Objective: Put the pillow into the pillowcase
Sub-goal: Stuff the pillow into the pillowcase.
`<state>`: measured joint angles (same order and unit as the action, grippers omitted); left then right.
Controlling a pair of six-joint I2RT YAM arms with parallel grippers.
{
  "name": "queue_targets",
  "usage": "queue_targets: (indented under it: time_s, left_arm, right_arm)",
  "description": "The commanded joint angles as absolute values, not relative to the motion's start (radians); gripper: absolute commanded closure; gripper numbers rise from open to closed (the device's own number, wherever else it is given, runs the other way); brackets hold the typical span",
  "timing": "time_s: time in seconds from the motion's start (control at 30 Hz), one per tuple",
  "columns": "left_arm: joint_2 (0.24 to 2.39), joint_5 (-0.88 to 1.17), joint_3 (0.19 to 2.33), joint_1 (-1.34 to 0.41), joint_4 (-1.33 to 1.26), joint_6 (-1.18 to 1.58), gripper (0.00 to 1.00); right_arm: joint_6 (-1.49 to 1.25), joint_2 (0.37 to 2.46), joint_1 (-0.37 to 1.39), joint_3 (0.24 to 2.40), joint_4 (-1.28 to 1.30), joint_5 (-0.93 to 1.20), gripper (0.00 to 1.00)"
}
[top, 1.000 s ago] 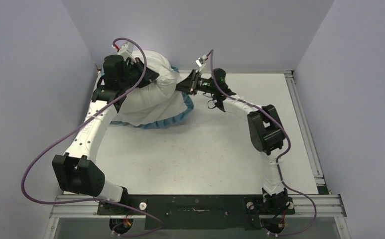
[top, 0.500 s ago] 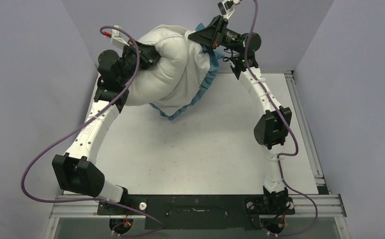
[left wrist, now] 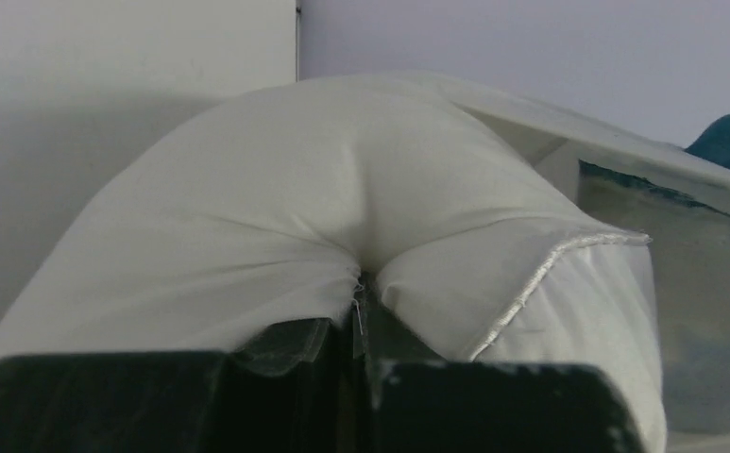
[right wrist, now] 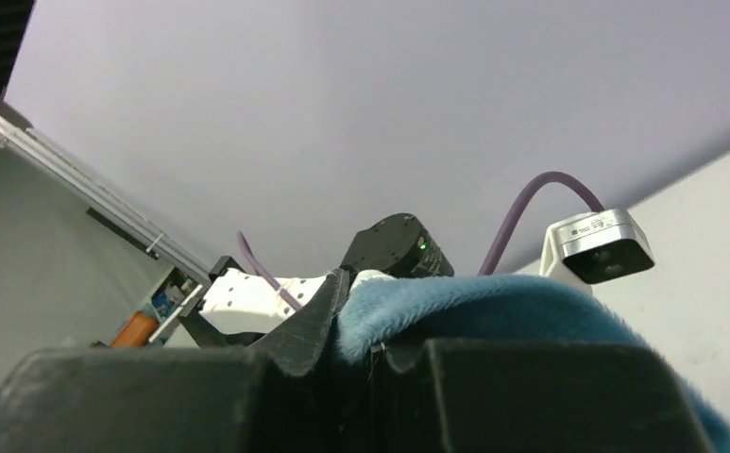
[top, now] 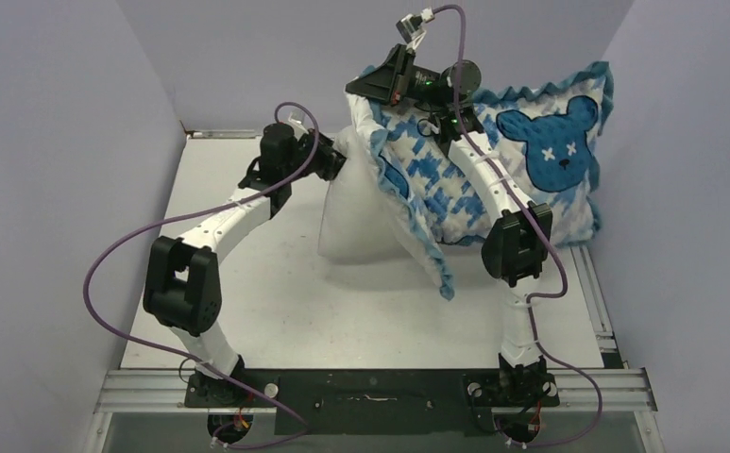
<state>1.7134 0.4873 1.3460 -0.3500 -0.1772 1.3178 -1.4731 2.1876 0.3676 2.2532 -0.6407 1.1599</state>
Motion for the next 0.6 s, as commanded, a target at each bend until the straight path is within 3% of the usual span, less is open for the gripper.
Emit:
queue_targets:
  time_s: [0.0, 0.07, 0.1, 0.2, 0.27, 0.33, 0.43, 0.57]
  left_arm:
    - [1.717, 0.621, 1.291, -0.473, -0.215, 1.383, 1.0]
    - [1.699, 0.617, 1.267, -0.484, -0.192, 1.356, 1.0]
    - [1.683, 0.609, 1.254, -0.483, -0.155, 1.33, 1.0]
    - [1.618, 0.531, 1.212, -0.453, -0.016, 1.236, 0.8]
    - [1.576, 0.487, 1.206, -0.413, 0.128, 1.145, 0.6]
    - [1.54, 0.419, 1.228, -0.36, 0.34, 1.036, 0.47]
    - [1.486, 0.278, 1.28, -0.259, 0.599, 0.876, 0.33]
    - [1.404, 0.23, 1.283, -0.157, 0.733, 0.754, 0.25]
  right_arm:
    - [-1.311, 2.108, 0.464, 2.185, -0.515, 0.96, 0.95]
    - [-1.192, 2.141, 0.461, 2.188, -0.311, 0.934, 0.92]
    - [-1.146, 2.163, 0.46, 2.197, -0.208, 0.923, 0.85]
    - [-0.979, 2.215, 0.451, 2.236, 0.065, 0.866, 0.8]
    - [-0.872, 2.23, 0.439, 2.27, 0.219, 0.799, 0.57]
    - [-0.8, 2.22, 0.422, 2.28, 0.305, 0.748, 0.41]
    - [-0.724, 2.165, 0.4, 2.253, 0.376, 0.684, 0.28]
    - [-0.661, 2.063, 0.366, 2.158, 0.402, 0.633, 0.18]
